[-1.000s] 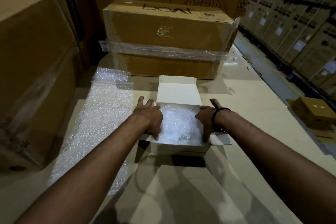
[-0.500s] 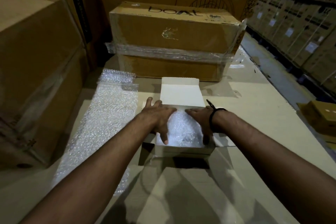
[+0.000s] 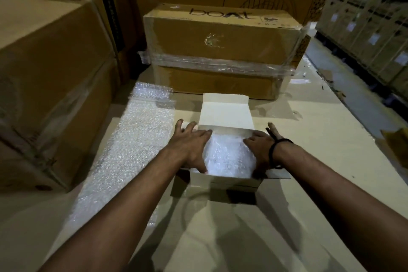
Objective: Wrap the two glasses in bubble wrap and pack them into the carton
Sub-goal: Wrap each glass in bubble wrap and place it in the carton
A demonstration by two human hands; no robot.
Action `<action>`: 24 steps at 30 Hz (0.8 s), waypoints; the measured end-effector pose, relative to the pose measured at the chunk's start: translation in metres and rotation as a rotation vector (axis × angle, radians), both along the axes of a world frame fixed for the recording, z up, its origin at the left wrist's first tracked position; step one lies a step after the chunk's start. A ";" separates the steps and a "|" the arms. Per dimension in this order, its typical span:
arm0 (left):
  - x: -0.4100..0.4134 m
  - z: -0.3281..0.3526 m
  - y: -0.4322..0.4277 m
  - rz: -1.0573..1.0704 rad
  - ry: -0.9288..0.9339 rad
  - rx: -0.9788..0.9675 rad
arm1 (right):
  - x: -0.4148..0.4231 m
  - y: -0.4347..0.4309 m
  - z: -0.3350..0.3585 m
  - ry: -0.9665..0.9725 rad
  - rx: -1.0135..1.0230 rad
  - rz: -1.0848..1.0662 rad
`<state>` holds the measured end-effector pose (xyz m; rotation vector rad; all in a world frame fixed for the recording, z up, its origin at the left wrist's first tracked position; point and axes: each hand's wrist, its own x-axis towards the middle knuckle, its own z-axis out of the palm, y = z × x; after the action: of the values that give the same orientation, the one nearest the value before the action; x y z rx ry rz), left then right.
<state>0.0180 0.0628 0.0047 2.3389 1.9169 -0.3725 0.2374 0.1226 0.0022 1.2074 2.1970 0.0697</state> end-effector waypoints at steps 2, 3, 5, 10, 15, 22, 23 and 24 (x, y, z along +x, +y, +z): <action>0.003 -0.007 -0.001 0.009 0.037 -0.025 | -0.001 -0.002 -0.012 -0.048 0.010 -0.002; 0.006 -0.010 0.000 0.023 0.043 -0.033 | -0.002 -0.002 -0.017 -0.069 0.021 0.007; 0.009 -0.013 0.000 0.037 0.055 -0.033 | -0.004 -0.005 -0.022 -0.100 0.049 0.030; 0.008 -0.016 -0.006 0.059 0.058 -0.019 | -0.008 -0.015 -0.013 -0.135 0.054 0.020; 0.005 -0.012 -0.017 0.135 -0.225 0.131 | -0.003 -0.015 0.017 0.424 -0.080 -0.045; 0.026 -0.028 -0.019 0.227 -0.117 0.116 | -0.025 -0.027 -0.016 0.484 -0.078 -0.035; 0.026 -0.029 -0.019 0.231 -0.124 0.117 | -0.025 -0.028 -0.017 0.503 -0.066 -0.049; 0.025 -0.029 -0.019 0.227 -0.133 0.113 | -0.026 -0.029 -0.018 0.514 -0.063 -0.061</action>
<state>0.0429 0.0435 -0.0240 2.1151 2.1577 -0.0886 0.2112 0.0932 -0.0154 1.3679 2.5662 -0.3714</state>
